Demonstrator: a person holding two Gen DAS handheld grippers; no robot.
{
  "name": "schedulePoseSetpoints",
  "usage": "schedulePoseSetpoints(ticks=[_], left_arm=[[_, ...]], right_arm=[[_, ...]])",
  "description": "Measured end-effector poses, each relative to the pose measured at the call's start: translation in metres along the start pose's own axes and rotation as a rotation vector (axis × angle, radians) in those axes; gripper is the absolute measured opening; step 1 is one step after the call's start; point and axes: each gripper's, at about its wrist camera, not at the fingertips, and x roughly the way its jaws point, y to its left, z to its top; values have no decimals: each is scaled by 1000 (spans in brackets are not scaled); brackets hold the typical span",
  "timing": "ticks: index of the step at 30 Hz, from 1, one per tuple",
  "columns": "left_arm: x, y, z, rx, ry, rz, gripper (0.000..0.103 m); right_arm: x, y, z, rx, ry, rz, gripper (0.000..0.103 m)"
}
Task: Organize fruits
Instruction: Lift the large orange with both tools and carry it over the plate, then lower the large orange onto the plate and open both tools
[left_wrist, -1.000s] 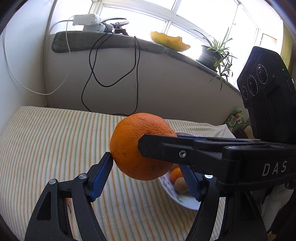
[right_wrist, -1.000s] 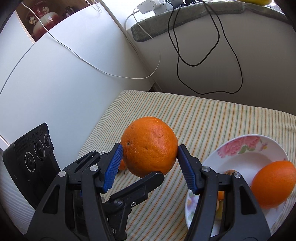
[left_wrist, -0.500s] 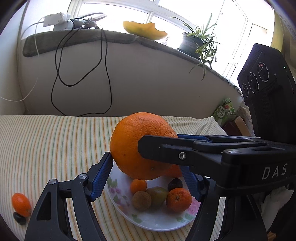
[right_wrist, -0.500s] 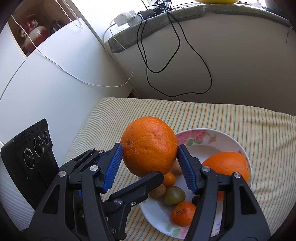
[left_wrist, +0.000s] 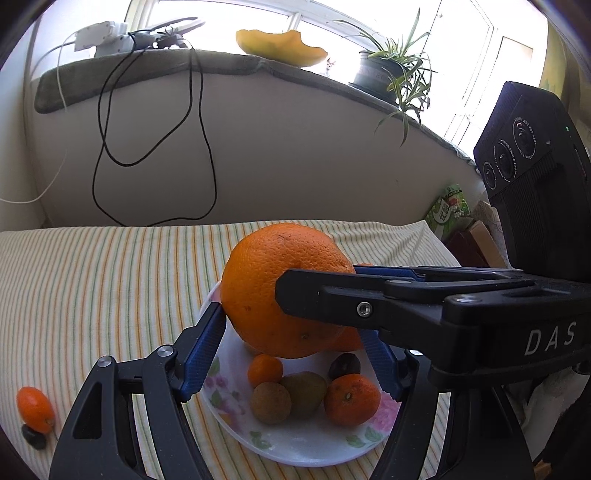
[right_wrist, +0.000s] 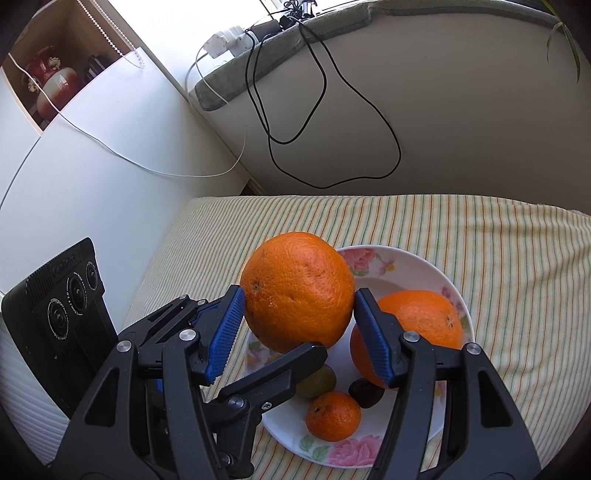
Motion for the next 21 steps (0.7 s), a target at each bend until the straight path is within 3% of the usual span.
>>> schedulePoseSetpoints(ticks=[4, 7, 21], left_arm=[[2, -3, -2, 17, 11, 33, 71], [-5, 0, -2, 3, -12, 17, 71], [-31, -13, -7, 43, -49, 28, 71]], right_arm=[[0, 1, 0, -12, 3, -11, 64], [-4, 4, 1, -32, -22, -46, 65], [-19, 7, -2, -24, -54, -46, 65]])
